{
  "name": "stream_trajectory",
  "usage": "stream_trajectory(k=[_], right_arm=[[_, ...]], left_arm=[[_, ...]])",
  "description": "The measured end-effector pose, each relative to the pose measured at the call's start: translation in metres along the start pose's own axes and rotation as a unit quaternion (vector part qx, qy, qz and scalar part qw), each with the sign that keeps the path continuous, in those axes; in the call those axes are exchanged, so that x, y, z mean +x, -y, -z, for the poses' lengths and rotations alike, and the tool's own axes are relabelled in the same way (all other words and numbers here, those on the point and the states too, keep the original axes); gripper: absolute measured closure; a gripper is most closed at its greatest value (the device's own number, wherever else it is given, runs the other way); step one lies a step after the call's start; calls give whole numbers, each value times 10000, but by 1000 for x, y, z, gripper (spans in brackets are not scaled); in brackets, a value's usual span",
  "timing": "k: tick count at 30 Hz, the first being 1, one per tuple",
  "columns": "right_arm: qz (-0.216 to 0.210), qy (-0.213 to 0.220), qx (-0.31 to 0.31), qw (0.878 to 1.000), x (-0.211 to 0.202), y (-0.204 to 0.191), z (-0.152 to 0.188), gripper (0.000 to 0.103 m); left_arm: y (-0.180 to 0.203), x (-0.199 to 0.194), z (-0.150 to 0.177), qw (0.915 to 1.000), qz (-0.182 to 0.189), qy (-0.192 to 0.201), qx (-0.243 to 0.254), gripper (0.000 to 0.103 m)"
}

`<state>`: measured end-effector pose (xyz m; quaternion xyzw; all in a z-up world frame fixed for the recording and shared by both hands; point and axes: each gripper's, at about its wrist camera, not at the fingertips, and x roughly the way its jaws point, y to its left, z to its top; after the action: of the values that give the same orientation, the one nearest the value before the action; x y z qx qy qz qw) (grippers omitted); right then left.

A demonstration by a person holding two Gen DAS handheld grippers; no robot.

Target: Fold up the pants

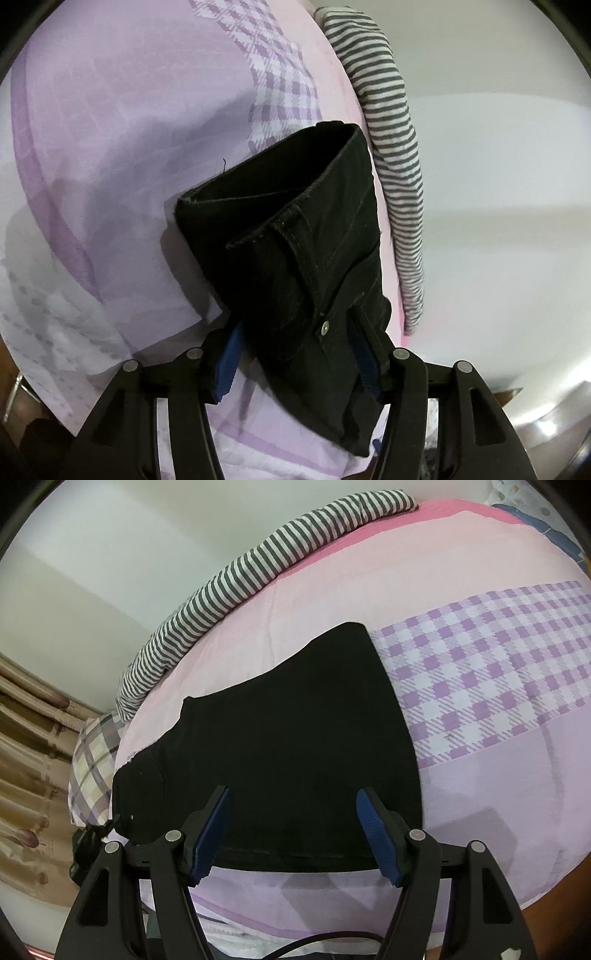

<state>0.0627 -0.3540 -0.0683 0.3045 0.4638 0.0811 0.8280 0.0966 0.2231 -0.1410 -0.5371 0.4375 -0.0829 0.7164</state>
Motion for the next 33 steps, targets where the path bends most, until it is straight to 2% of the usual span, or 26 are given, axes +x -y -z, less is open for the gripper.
stream_trajectory(k=[1,2,3,4,6,8,10,12,16,20,24,26,28,30,31,33], right_arm=[[8,-1,-18,10000,1,-1,0,36],[-1,0,-37,10000,1,-2,1,36],[-9,4,-42,10000,0,-3,1,36],[-12,17,-40,10000,0,-3,1,36],[-31,67,7,10000,-3,-2,0,36],[-76,126,100,9998,-6,2,-1,36],[-118,186,173,9996,-9,4,-2,36],[-148,261,229,9993,-13,6,-4,36],[-246,372,326,9985,-20,9,-6,36],[-308,457,417,9976,-26,14,-9,35],[-461,500,588,9959,-32,23,-10,35],[-530,512,686,9949,-33,26,-11,34],[-567,518,752,9942,-34,29,-11,34],[-578,496,783,9940,-34,30,-11,33],[-599,474,813,9938,-33,31,-11,32],[-668,372,845,9935,-30,34,-11,32]], left_arm=[[2,-1,0,10000,-49,19,30,48],[4,-2,1,9998,-193,62,85,60],[6,-2,2,9990,-403,90,188,78],[9,-3,3,9976,-589,127,340,80],[18,-6,6,9959,-723,226,503,88],[40,-9,12,9906,-962,359,907,90],[75,-12,22,9793,-1199,479,1562,91],[112,-12,35,9670,-1247,532,2159,91],[183,1,73,9345,-1212,403,3321,91],[235,26,128,8911,-998,-25,4426,91],[259,61,190,8391,-848,-677,5331,90],[259,85,218,8117,-967,-1084,5657,86],[250,118,242,7867,-1205,-1725,5803,79],[238,139,255,7778,-1374,-2242,5708,77],[232,144,260,7771,-1435,-2382,5647,77],[229,144,264,7773,-1414,-2417,5634,77]])
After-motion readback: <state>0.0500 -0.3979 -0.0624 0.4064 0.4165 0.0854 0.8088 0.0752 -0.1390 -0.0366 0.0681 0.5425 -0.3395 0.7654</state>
